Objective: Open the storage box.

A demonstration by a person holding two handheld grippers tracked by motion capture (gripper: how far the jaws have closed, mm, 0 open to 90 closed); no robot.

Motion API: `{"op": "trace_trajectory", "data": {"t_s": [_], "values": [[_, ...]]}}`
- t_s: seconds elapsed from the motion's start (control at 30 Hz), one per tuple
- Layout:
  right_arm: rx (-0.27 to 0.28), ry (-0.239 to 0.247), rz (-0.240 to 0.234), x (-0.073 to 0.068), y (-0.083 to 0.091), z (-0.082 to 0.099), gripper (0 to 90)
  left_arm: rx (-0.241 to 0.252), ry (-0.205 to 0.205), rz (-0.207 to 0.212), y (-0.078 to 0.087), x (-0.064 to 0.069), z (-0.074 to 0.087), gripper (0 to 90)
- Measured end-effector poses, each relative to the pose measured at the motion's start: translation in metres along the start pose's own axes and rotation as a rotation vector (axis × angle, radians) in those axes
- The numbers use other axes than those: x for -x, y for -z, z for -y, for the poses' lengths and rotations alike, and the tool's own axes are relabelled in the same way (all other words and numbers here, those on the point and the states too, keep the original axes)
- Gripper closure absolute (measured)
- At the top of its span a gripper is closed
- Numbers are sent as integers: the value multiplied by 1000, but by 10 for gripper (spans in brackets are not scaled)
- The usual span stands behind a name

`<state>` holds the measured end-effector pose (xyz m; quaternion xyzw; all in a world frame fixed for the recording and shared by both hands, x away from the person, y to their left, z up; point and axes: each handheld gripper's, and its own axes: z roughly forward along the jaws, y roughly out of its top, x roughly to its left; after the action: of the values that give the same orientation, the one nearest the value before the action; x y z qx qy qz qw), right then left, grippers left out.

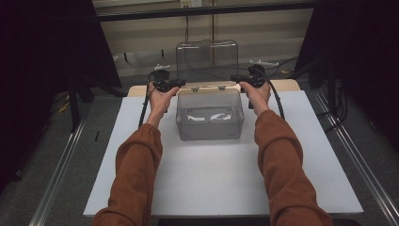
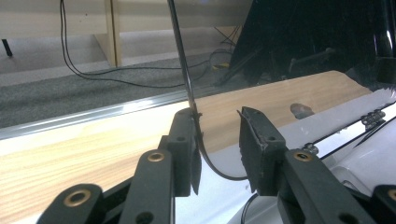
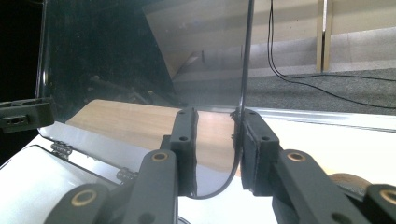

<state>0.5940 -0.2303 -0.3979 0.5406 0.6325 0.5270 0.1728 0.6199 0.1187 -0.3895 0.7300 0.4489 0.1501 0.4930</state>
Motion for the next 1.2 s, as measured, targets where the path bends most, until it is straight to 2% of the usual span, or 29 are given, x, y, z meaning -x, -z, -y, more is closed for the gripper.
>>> {"op": "trace_trajectory", "data": {"t_s": [0.57,0.93,1.07,1.2], "values": [[-14,-10,11,0,-4,1,666,0,13,12,-3,-2,2,638],[-26,-27,20,0,-6,0,657,-15,17,2,-4,-1,2,623],[-26,-17,20,0,-7,1,644,-16,33,4,-5,-2,3,617],[-37,-30,18,2,-9,3,623,-25,44,-4,-6,-3,4,599]]}}
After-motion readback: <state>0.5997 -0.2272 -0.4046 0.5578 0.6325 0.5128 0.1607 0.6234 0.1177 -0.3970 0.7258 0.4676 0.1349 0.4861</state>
